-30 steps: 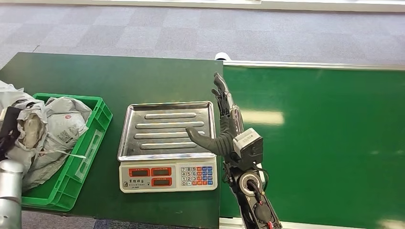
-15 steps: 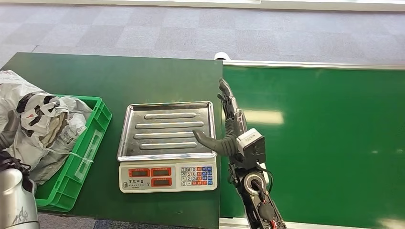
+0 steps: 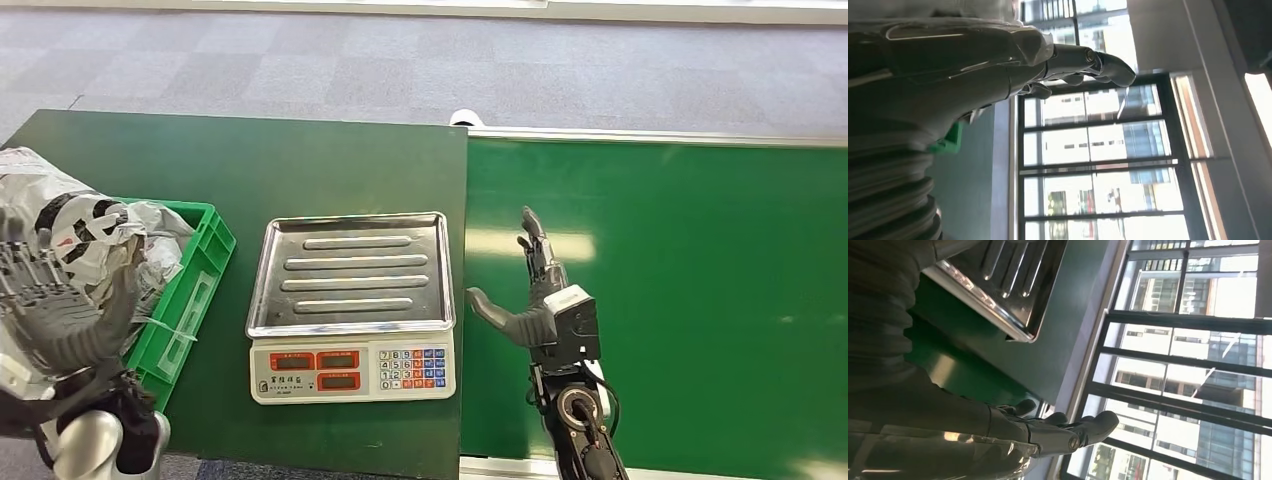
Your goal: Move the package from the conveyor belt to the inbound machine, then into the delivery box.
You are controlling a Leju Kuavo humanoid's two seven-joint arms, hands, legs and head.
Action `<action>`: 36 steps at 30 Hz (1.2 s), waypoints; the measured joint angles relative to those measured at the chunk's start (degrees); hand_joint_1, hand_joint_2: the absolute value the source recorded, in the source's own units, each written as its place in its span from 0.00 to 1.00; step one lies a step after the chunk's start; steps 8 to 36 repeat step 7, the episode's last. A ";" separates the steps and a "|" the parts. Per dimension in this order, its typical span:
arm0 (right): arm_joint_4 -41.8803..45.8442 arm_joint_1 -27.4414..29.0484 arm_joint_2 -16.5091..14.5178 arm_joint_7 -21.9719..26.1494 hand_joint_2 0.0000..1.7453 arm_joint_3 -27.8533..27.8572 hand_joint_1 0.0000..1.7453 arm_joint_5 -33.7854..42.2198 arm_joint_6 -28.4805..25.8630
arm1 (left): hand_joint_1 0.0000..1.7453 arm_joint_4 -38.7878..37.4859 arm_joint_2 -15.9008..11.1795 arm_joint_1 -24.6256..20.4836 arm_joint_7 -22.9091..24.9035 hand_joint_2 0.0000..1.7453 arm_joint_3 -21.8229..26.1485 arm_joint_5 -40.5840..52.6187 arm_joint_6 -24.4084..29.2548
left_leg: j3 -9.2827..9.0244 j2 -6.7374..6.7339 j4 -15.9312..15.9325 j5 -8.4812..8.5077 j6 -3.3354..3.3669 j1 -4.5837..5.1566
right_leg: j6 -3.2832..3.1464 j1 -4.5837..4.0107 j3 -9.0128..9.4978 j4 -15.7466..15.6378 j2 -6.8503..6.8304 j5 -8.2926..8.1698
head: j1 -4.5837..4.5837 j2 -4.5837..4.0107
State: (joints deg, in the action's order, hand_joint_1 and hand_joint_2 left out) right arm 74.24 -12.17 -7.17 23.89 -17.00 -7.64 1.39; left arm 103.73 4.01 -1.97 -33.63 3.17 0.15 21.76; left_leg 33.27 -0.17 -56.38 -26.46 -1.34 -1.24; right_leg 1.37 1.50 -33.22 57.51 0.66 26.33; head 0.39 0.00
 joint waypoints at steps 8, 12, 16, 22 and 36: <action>2.74 4.49 1.94 -2.00 1.00 6.26 0.00 -0.70 -2.39 | 0.00 -0.02 1.42 2.04 0.96 1.00 -10.36 2.48 -6.22 | 0.01 0.06 -0.01 -0.01 0.00 0.00 | 0.02 0.00 0.01 0.00 -0.03 0.02 | -0.01 0.00; 2.74 4.49 1.94 -2.00 1.00 6.26 0.00 -0.70 -2.39 | 0.00 -0.02 1.42 2.04 0.96 1.00 -10.36 2.48 -6.22 | 0.01 0.06 -0.01 -0.01 0.00 0.00 | 0.02 0.00 0.01 0.00 -0.03 0.02 | -0.01 0.00; 2.74 4.49 1.94 -2.00 1.00 6.26 0.00 -0.70 -2.39 | 0.00 -0.02 1.42 2.04 0.96 1.00 -10.36 2.48 -6.22 | 0.01 0.06 -0.01 -0.01 0.00 0.00 | 0.02 0.00 0.01 0.00 -0.03 0.02 | -0.01 0.00; 2.74 4.49 1.94 -2.00 1.00 6.26 0.00 -0.70 -2.39 | 0.00 -0.02 1.42 2.04 0.96 1.00 -10.36 2.48 -6.22 | 0.01 0.06 -0.01 -0.01 0.00 0.00 | 0.02 0.00 0.01 0.00 -0.03 0.02 | -0.01 0.00; 2.74 4.49 1.94 -2.00 1.00 6.26 0.00 -0.70 -2.39 | 0.00 -0.02 1.42 2.04 0.96 1.00 -10.36 2.48 -6.22 | 0.01 0.06 -0.01 -0.01 0.00 0.00 | 0.02 0.00 0.01 0.00 -0.03 0.02 | -0.01 0.00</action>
